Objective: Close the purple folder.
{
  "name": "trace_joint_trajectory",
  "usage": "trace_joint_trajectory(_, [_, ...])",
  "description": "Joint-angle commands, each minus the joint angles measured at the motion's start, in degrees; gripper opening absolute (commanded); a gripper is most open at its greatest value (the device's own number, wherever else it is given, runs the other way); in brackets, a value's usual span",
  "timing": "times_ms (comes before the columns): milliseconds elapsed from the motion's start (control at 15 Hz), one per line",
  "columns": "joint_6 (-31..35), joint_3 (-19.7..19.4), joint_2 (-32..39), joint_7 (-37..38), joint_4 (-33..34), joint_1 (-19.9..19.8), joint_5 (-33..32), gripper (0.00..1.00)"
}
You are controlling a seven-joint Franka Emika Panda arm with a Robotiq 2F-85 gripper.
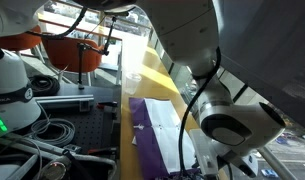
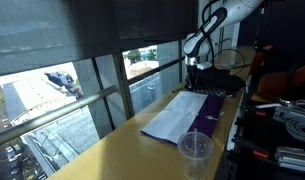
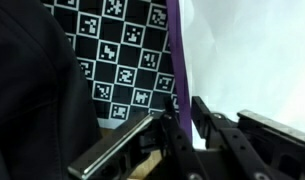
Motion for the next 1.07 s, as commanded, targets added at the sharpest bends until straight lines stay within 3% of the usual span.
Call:
trace_joint_trajectory(0, [-2.5, 2.0, -1.5, -2.8, -0.1, -2.5, 2.2, 0.55])
trace_joint_trajectory(400, [-6.7, 3.2, -0.8, -5.4, 1.2, -5.2, 5.4, 0.99])
trace_joint_trajectory(1000, [-11.2, 4.5, 1.4, -7.7, 4.3, -6.2, 9.4, 1.0])
